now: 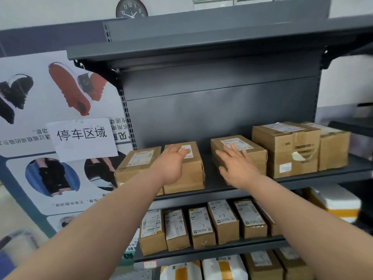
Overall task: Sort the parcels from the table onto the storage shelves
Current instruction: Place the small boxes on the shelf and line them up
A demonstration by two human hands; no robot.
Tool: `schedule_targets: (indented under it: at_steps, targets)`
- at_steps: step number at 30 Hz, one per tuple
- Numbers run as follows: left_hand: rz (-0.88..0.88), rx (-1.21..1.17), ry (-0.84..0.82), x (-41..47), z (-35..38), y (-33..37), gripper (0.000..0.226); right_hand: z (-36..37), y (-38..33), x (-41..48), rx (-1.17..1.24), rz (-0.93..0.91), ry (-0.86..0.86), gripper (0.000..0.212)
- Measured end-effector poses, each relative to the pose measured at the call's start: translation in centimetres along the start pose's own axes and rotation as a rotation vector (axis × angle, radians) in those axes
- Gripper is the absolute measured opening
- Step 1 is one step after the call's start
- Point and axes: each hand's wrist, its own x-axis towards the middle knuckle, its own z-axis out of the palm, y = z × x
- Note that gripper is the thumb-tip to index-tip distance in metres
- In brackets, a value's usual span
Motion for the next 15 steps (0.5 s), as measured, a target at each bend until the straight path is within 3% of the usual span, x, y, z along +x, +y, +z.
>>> schedule_targets:
  at_steps: [7,15]
  targets:
    - [0.064,-0.046,-0.082,6.4,2.8,10.4,0.06,-3.9,9.5,-1.6,-0.122,0.124,0.134,0.069]
    - [0.018,-0.033,-0.16,10.6,4.8,17.4,0.06,-6.8,19.1,-0.8,-0.187,0.153,0.04,0.073]
